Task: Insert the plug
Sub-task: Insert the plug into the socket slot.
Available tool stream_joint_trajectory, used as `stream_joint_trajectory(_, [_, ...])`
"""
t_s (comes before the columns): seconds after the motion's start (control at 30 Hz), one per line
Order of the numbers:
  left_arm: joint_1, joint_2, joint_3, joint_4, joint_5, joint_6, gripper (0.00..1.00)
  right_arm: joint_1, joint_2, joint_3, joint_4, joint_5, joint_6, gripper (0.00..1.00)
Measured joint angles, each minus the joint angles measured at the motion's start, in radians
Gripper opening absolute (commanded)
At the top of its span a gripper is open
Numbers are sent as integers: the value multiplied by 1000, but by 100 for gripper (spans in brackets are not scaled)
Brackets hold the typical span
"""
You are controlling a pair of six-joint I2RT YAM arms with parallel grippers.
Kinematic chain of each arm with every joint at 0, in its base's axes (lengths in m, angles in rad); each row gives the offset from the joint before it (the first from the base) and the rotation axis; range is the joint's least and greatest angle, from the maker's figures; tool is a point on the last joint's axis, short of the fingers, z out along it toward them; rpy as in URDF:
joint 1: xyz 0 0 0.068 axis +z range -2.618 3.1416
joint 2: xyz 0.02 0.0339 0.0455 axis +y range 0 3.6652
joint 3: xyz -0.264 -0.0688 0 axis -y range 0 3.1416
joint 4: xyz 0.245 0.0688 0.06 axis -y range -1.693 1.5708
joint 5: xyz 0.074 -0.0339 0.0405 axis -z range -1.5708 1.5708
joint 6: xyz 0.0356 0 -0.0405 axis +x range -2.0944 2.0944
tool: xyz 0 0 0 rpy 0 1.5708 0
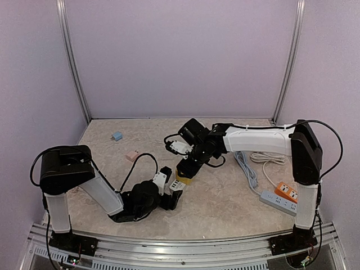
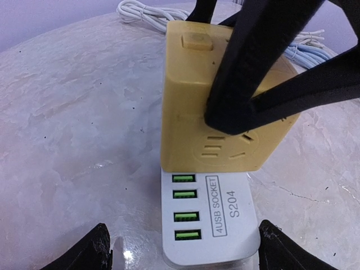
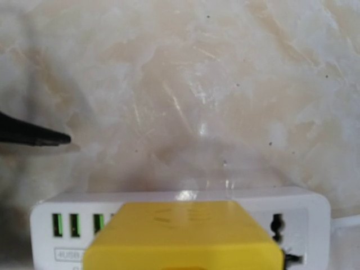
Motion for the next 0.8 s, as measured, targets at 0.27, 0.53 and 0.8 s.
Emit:
stream_joint_trajectory(0.27, [0,0,0,0,-10,1,87,0,13,19,-15,0,-2,30])
stream_joint_trajectory(0.53, [0,0,0,0,-12,0,87,0,30,48,-36,0,-3,31])
stream_joint_trajectory(0.8, [-3,0,0,0,-17,0,87,0,28,47,-36,-1,-3,43])
